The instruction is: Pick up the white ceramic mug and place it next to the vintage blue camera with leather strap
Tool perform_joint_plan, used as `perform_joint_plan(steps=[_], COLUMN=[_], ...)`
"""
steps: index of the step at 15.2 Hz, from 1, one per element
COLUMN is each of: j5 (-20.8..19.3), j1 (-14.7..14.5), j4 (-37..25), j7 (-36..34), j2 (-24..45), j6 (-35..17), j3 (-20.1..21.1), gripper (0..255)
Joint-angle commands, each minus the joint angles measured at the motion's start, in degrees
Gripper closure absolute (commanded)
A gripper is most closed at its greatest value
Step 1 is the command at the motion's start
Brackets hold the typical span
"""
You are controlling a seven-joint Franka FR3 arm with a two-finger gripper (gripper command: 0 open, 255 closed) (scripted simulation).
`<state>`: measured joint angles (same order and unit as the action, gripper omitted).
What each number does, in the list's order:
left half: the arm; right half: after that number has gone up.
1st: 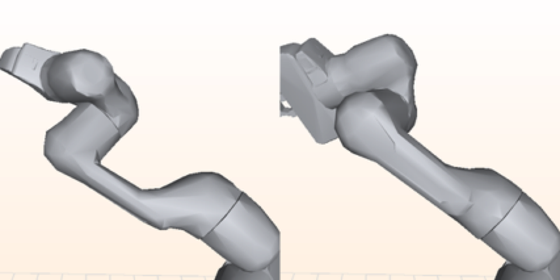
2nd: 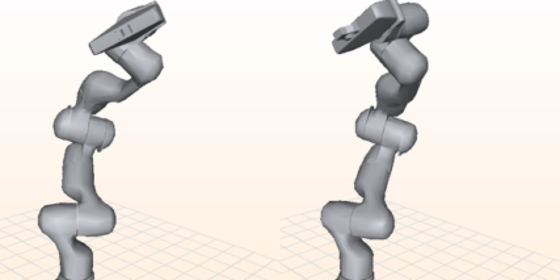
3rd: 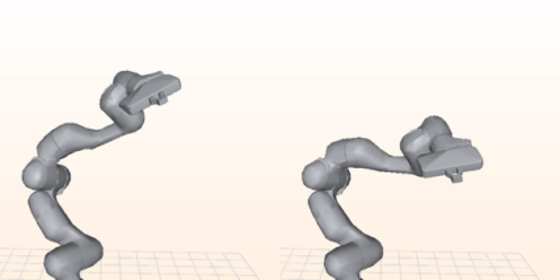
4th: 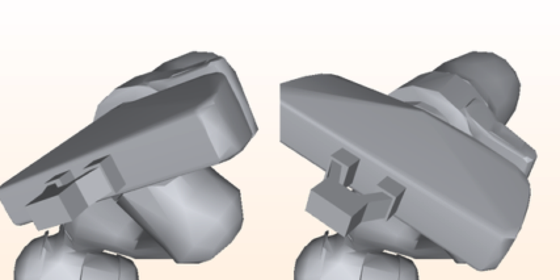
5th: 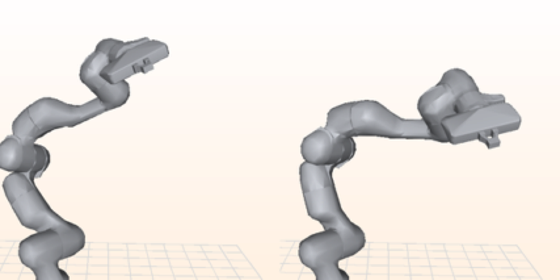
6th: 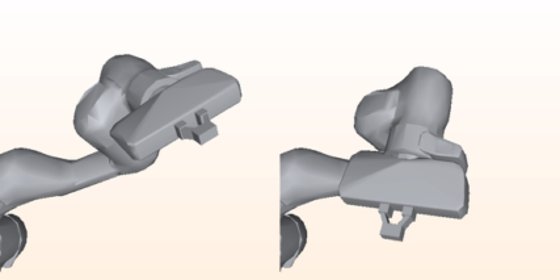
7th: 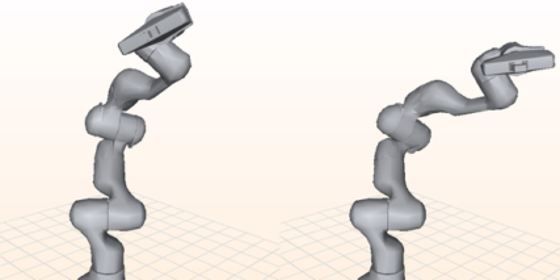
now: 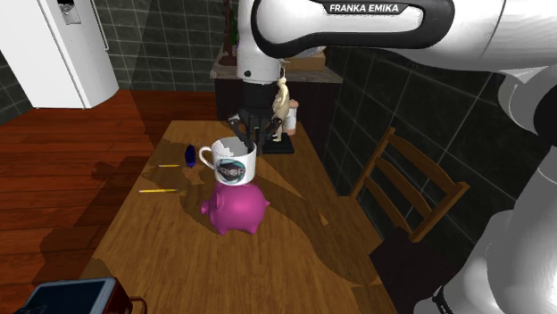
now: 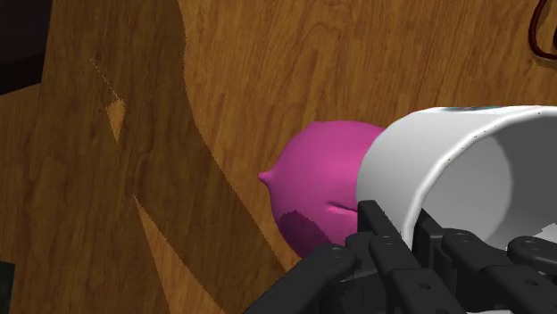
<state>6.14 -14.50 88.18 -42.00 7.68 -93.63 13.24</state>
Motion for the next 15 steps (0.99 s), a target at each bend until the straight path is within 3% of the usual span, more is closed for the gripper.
perform_joint_plan(steps=[1, 15], j5=[0.3, 0.6], j1=[-1.4, -11.0], j4=[2.2, 5.8], j7=[-2.4, -20.2], j2=[-1.6, -3.9], j6=[-0.9, -4.7], j3=[1.1, 9.5], gripper=[255, 255])
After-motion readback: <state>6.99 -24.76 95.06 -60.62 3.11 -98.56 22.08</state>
